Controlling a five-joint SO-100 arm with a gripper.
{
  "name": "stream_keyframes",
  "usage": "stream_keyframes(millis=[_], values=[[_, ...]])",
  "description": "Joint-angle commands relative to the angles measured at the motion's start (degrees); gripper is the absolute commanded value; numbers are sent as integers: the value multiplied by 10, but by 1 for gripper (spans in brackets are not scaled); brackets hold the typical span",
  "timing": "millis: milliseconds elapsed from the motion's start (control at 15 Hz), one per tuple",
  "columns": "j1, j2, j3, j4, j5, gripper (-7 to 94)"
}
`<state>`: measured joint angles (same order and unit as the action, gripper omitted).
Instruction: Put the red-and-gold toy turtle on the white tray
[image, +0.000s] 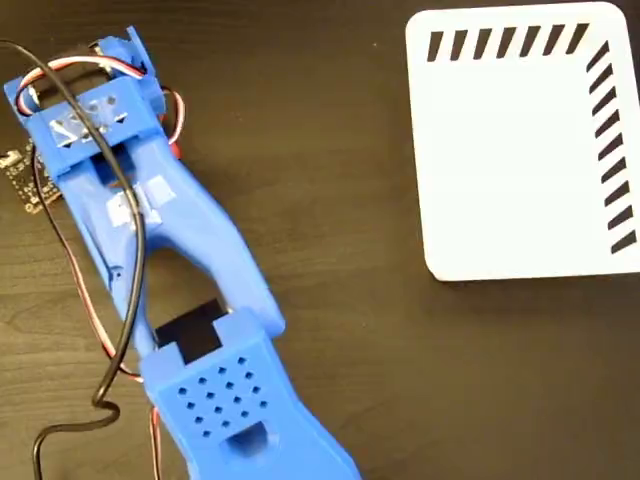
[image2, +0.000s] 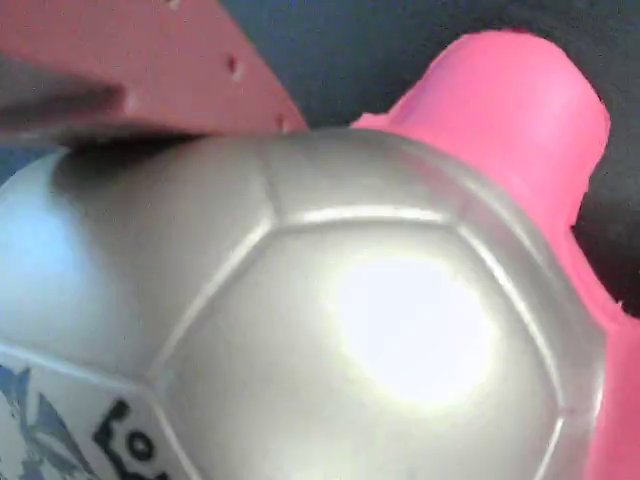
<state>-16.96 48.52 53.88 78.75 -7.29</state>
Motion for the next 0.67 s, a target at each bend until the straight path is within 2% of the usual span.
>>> stream_keyframes(millis=[0,333,600], values=[[14,198,33,0,15,0],[42,408,109,24,60,0],[79,522,111,110,64,0]])
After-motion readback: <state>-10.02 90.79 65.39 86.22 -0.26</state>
